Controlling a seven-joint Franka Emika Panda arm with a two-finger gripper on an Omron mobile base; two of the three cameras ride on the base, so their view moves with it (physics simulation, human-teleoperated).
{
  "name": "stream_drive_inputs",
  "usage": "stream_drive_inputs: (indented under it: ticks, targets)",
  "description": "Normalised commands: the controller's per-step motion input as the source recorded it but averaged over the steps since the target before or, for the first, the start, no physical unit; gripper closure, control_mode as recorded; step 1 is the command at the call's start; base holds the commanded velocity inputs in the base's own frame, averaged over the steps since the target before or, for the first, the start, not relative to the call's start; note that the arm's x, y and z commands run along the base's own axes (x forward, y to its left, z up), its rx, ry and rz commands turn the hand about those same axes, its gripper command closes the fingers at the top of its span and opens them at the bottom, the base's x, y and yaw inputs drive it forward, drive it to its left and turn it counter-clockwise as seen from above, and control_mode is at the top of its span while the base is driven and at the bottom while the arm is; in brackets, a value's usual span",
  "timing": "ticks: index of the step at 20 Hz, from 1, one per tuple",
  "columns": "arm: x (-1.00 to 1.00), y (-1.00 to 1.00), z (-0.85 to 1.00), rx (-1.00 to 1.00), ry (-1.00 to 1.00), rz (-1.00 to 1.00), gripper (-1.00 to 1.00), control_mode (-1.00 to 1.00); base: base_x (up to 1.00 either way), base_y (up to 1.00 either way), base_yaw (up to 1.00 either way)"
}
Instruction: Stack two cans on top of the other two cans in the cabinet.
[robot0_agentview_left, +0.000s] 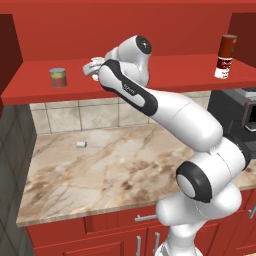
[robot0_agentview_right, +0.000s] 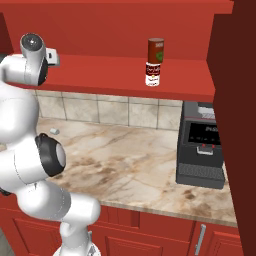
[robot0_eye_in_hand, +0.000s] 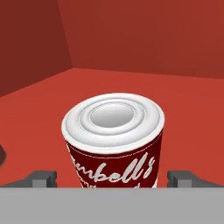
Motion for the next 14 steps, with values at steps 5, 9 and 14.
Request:
stream_drive_inputs:
  ticks: [5, 9, 14]
  targets:
    - [0.05, 0.05, -0.04, -0.01, 0.01, 0.00, -1.00, -1.00, 0.00, 0.00, 0.00]
    - [0.01, 0.03, -0.05, 0.00, 0.00, 0.00, -1.00, -1.00, 0.00, 0.00, 0.00]
    - [0.00, 0.02, -0.05, -0.01, 0.00, 0.01, 1.00, -1.00, 0.00, 0.00, 0.00]
